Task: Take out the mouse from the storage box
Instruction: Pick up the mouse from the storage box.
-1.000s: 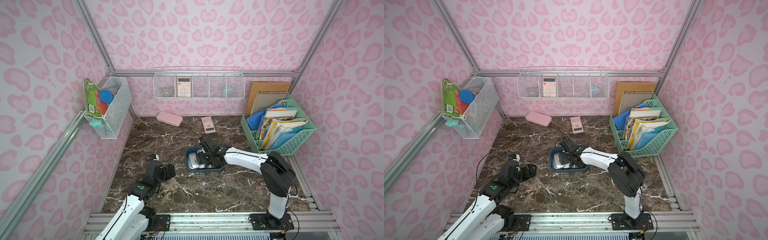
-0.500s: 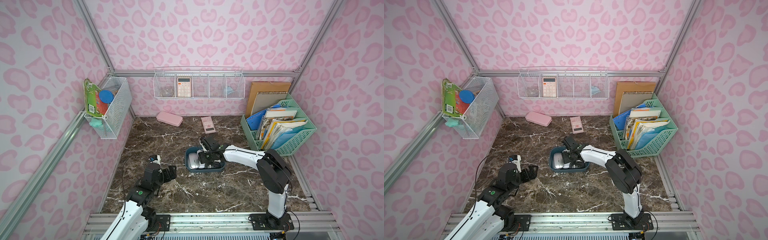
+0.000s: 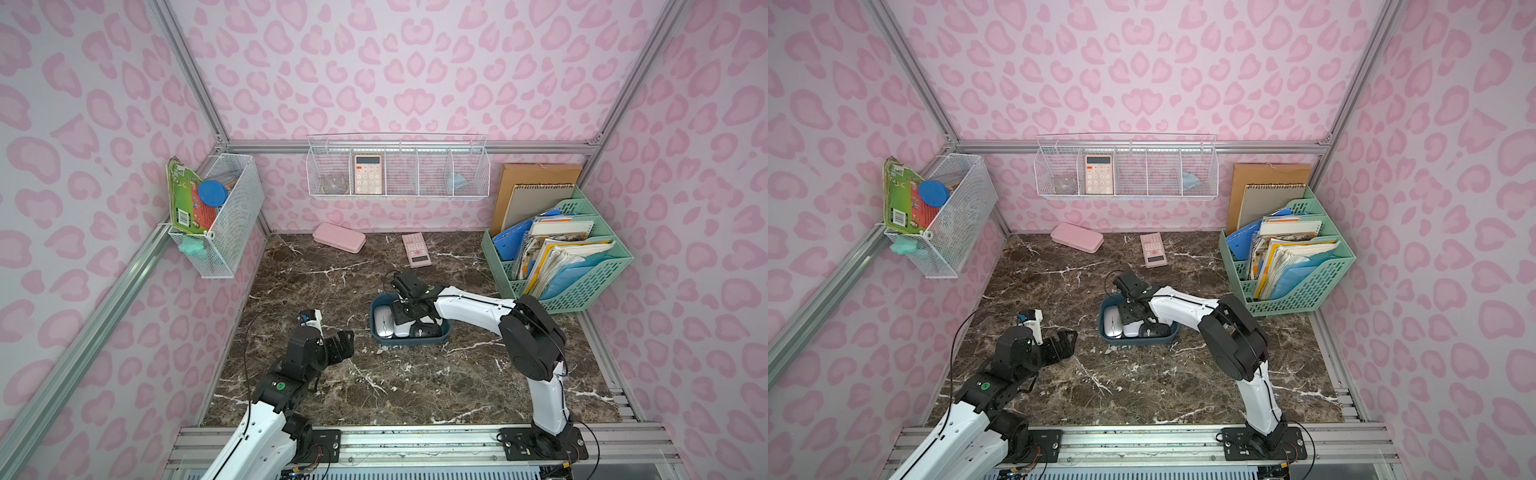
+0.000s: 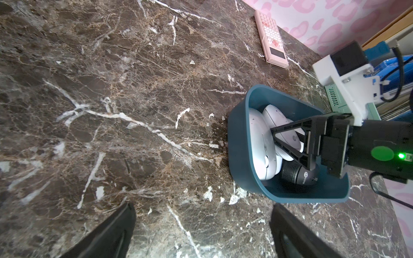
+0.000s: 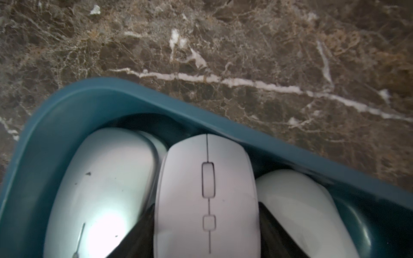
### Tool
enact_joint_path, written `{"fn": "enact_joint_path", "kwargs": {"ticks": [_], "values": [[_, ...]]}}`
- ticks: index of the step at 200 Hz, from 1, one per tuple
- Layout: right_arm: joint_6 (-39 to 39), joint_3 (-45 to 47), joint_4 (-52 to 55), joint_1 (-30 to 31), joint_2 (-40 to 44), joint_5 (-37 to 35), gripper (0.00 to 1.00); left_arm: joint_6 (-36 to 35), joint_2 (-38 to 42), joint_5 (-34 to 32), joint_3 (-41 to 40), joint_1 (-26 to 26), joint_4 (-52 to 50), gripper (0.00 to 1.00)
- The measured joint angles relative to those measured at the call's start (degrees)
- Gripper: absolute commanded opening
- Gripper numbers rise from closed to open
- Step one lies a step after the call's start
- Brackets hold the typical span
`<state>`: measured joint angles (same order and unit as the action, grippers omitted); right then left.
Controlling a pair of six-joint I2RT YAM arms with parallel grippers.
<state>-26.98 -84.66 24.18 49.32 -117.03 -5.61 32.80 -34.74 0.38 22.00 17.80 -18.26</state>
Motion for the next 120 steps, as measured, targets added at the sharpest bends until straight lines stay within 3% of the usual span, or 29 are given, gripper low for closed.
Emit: {"fn": "enact_joint_path", "kwargs": {"ticks": [61, 120], "values": [[-0.24, -0.22, 1.27, 1.53, 1.77, -2.19, 0.59, 0.02, 1.97, -1.42, 0.0, 0.0, -0.72, 0.96], [-1.73, -1.77, 4.42, 4.96, 4.68, -5.31, 0.58, 0.26, 12.83, -4.63, 0.0, 0.0, -5.22, 0.96]]}}
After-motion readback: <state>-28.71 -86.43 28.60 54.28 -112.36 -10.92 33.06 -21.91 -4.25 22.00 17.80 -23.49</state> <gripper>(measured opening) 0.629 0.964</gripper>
